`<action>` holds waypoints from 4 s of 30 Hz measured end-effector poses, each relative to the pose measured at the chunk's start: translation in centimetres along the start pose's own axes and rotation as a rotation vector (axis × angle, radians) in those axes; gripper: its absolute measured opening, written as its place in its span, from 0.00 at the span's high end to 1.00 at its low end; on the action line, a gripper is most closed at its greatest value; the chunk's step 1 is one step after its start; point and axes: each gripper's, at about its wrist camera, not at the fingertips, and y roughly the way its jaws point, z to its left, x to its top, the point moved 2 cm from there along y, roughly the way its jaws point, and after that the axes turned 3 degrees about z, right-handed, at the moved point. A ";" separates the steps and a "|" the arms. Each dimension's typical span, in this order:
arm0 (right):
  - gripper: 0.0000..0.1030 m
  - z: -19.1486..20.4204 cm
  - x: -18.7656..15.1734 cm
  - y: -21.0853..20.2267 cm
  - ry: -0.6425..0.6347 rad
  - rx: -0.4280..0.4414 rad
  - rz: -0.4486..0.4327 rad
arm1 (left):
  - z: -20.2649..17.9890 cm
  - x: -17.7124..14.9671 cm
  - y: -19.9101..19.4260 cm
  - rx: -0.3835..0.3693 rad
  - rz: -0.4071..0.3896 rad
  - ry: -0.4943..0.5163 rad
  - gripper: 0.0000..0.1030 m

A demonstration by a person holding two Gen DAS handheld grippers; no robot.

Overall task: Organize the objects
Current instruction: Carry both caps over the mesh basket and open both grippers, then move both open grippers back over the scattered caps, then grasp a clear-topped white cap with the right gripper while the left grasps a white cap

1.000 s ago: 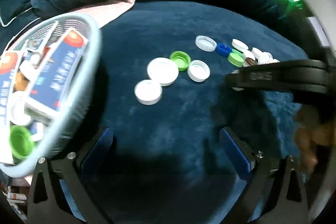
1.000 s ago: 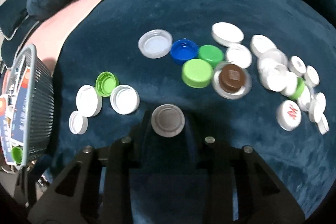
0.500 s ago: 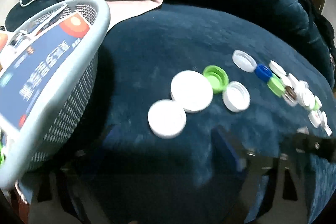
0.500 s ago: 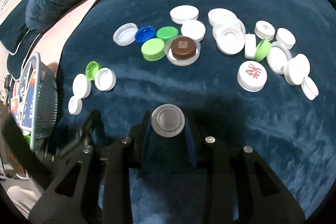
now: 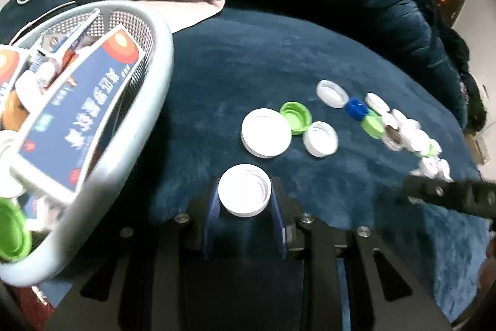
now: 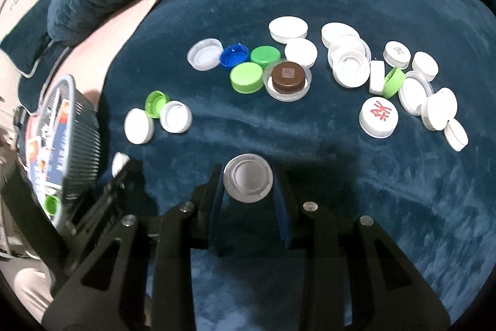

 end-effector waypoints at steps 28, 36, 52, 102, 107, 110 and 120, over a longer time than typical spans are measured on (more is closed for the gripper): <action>0.68 25.2 2.5 -0.8 -0.318 0.320 -0.037 | 20.1 8.7 -13.4 0.179 -0.097 -0.192 0.47; 0.00 21.8 2.9 -0.1 -0.208 0.228 -0.072 | 19.6 8.2 -12.8 0.237 -0.085 -0.157 0.01; 0.00 13.5 3.4 0.5 -0.057 0.111 -0.017 | 16.1 8.7 -12.8 0.219 -0.075 -0.094 0.01; 0.68 -4.0 1.8 1.5 0.140 -0.180 0.012 | -6.0 0.2 -1.8 -0.038 0.143 0.259 0.01; 0.67 -6.9 0.1 1.4 0.190 -0.156 0.015 | -4.9 -0.4 3.5 0.133 0.124 0.151 0.01; 0.67 -6.9 -0.2 1.5 0.167 -0.143 0.017 | -4.6 0.6 4.6 0.124 0.071 0.121 0.01; 0.67 -6.1 0.0 2.0 0.110 -0.153 0.049 | -2.4 2.8 4.5 0.053 0.045 0.077 0.54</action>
